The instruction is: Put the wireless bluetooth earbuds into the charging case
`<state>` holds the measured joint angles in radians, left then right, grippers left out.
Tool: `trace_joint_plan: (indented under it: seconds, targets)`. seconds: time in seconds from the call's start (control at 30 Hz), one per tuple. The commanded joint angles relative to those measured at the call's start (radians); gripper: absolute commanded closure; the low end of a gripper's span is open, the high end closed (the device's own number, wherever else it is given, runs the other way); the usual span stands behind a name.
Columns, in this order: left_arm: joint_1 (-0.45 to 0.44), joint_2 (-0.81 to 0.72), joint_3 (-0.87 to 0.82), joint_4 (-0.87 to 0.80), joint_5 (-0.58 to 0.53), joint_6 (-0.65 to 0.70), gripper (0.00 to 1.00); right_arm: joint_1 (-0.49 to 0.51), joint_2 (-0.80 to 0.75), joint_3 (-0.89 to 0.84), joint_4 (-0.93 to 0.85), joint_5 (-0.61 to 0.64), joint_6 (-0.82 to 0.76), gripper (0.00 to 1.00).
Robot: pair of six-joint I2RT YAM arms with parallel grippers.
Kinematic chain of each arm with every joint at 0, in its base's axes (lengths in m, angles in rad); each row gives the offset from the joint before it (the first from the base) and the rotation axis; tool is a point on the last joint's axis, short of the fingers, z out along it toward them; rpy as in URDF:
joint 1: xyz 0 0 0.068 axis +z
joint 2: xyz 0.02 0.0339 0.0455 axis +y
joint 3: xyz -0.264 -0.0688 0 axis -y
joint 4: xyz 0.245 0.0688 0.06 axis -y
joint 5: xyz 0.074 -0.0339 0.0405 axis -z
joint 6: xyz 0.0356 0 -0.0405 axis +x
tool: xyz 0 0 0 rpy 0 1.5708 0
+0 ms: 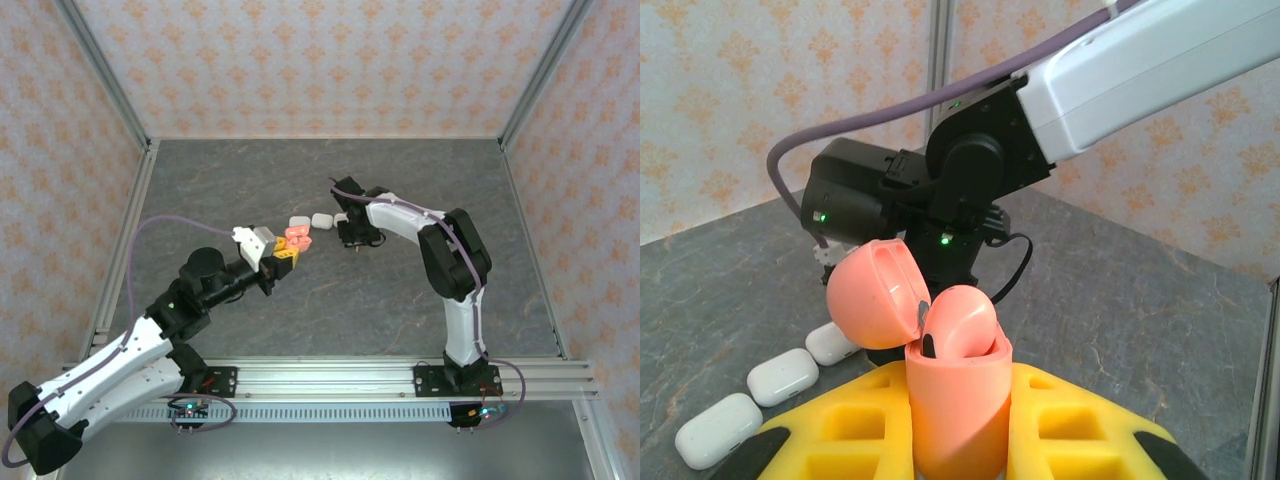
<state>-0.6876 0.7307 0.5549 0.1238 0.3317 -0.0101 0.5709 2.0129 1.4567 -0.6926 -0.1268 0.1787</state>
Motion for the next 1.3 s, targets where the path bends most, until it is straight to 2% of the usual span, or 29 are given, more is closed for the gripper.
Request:
trace_joint_plan:
  seconds: [0.0, 0.37, 0.6, 0.73, 0.97, 1.27]
  targets:
    - [-0.010, 0.017, 0.034, 0.068, -0.009, -0.018, 1.00, -0.002, -0.119, -0.022, -0.005, 0.019, -0.013, 0.76]
    - [-0.010, 0.101, 0.053, 0.201, 0.005, -0.079, 1.00, -0.004, -0.516, -0.164, 0.193, -0.080, 0.000, 0.76]
    - [-0.010, 0.173, 0.094, 0.281, 0.028, -0.130, 1.00, -0.004, -0.770, -0.266, 0.418, -0.241, 0.062, 0.76]
    - [-0.010, 0.220, 0.124, 0.313, 0.049, -0.160, 1.00, 0.003, -0.862, -0.321, 0.553, -0.324, 0.119, 0.76]
    - [-0.013, 0.274, 0.155, 0.367, 0.070, -0.208, 1.00, 0.054, -0.933, -0.413, 0.750, -0.365, 0.171, 0.75]
    - [-0.024, 0.280, 0.160, 0.362, 0.061, -0.209, 1.00, 0.102, -0.916, -0.436, 0.779, -0.364, 0.165, 0.75]
